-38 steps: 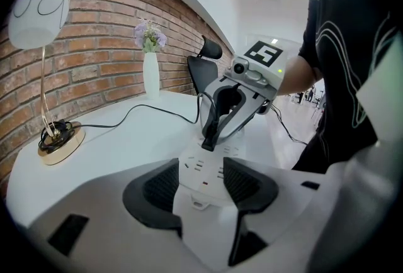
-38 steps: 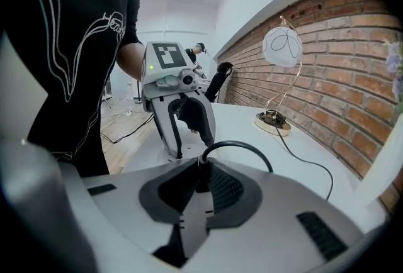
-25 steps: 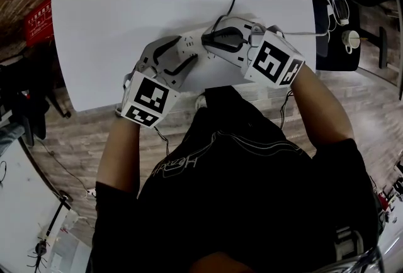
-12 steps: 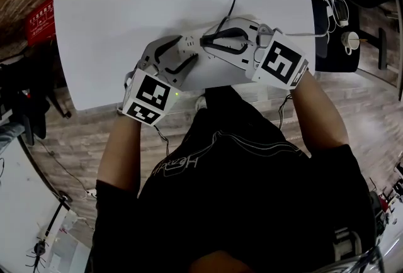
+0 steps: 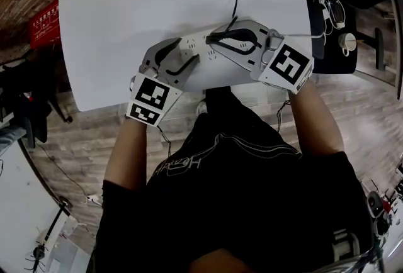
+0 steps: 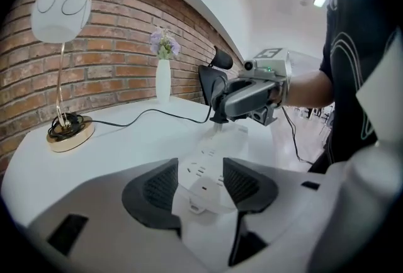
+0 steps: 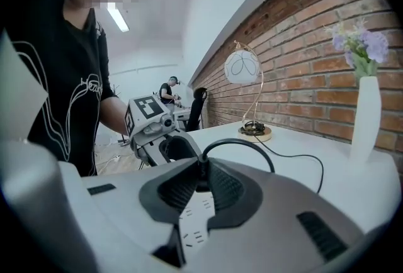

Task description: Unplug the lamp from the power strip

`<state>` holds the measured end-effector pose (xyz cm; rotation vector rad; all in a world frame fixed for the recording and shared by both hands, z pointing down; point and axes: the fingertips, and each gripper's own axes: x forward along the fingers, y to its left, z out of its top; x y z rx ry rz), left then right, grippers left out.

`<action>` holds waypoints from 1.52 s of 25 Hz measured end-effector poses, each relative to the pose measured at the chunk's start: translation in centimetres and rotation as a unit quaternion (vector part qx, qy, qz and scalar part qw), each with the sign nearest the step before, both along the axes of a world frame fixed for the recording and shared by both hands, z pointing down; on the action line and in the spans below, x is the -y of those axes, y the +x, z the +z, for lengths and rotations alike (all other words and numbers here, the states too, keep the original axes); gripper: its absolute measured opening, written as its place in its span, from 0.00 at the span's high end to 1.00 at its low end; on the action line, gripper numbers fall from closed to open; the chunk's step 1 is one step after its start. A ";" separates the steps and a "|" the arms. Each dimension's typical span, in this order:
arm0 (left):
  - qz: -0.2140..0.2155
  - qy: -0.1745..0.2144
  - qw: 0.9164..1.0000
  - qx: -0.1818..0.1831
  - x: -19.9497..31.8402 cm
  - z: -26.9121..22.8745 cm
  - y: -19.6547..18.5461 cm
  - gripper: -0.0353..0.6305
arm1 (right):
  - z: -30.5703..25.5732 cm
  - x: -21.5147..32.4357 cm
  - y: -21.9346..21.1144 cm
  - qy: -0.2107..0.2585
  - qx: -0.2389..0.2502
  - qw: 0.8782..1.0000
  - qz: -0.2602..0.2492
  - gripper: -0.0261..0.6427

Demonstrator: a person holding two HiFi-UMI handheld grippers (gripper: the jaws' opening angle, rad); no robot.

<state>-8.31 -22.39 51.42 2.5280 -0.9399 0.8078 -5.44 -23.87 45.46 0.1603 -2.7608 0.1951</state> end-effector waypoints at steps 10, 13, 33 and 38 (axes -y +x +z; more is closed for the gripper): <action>-0.077 -0.005 0.995 -0.057 -1.3 -4.8 -1.9 0.69 | -3.2 -0.9 1.4 -0.022 0.029 0.995 0.088 0.92; -0.104 -0.006 0.991 -0.084 -2.3 -6.7 -2.4 0.74 | -4.9 -1.4 1.9 -0.026 0.041 0.992 0.116 0.92; -0.129 0.018 0.952 -0.278 -13.3 -21.0 -4.0 0.93 | -15.5 -12.1 2.5 -0.016 0.145 0.974 0.172 0.92; -0.121 0.055 0.956 -0.263 -15.2 -22.5 -3.8 0.94 | -17.8 -14.7 3.3 -0.028 0.190 0.964 0.181 0.91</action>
